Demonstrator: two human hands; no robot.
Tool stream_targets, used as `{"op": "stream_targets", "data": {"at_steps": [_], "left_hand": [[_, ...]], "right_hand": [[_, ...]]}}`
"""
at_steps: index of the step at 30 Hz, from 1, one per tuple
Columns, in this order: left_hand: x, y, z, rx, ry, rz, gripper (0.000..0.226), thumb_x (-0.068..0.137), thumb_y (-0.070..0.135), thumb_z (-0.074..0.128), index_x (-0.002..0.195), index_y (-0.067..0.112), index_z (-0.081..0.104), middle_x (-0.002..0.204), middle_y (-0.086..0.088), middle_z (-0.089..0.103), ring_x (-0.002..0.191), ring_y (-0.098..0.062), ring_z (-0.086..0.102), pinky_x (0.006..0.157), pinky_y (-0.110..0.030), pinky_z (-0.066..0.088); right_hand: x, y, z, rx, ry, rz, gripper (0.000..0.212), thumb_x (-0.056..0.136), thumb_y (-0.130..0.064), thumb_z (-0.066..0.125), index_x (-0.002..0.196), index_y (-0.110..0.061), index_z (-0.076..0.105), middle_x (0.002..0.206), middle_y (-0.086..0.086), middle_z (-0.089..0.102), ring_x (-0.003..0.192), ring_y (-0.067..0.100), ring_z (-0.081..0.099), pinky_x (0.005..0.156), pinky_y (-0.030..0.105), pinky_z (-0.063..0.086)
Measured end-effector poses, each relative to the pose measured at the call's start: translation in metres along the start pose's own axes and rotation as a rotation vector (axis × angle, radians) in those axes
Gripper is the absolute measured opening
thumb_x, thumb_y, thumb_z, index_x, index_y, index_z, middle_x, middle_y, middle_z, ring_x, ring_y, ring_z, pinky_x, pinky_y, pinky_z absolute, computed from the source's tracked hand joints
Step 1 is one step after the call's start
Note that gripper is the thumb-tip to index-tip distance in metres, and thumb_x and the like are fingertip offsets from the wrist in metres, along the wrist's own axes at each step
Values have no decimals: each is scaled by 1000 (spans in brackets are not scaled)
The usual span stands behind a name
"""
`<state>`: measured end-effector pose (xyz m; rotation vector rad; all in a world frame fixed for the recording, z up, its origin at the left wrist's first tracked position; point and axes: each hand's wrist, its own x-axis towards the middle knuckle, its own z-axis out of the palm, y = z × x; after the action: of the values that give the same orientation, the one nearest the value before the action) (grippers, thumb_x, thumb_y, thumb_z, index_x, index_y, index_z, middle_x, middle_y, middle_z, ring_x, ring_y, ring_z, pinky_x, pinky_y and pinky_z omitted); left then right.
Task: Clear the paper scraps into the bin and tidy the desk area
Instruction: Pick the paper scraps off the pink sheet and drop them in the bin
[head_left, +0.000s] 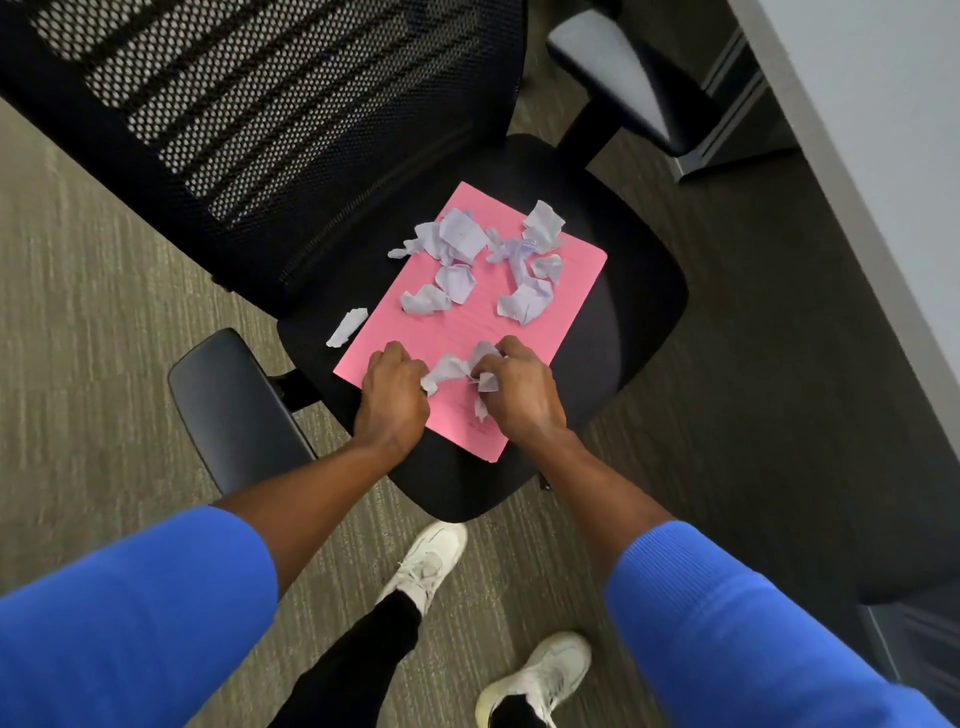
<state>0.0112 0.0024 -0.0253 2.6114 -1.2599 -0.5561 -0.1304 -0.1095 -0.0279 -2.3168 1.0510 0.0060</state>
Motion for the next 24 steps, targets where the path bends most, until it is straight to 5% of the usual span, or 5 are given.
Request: {"op": "stream_targets", "data": {"at_steps": [7,11,18,21,24], "left_hand": [[-30,12,6,-135,18,-125,32,92,-7,65,123,-4,74,120,-18,63,110,-35,65,88,-28,46],[-57,38,10,-164,12,-148,31,92,-5,66,123,-4,73,121,-18,64,110,-36,65,94,-37,52],[-129,100,43,-191,-124,-16,27,86,-4,67,110,0,77,111,-12,62,102,-32,64,87,-32,46],[-159,133,72,-184,-230,93,22,84,-5,68,103,2,77,108,-14,63,103,-35,65,93,-44,52],[-185,164,108,-160,-319,180,18,87,3,71,102,10,79,108,-11,64,100,-33,66,91,-40,50]], "right_hand": [[-38,18,-11,140,138,48,31,80,-7,83,109,-15,83,112,5,65,97,27,66,80,37,59],[-81,32,-14,283,273,141,28,78,-7,83,104,-19,85,102,-1,64,89,17,65,74,24,51],[-195,76,-8,407,367,431,30,74,-2,83,97,-20,86,99,-4,68,83,13,67,73,14,43],[-257,110,-2,382,385,585,29,73,-3,85,97,-20,86,95,-3,67,78,11,63,70,5,36],[-315,148,9,380,363,729,30,74,-3,86,99,-20,86,94,-1,66,82,18,66,73,14,41]]}}
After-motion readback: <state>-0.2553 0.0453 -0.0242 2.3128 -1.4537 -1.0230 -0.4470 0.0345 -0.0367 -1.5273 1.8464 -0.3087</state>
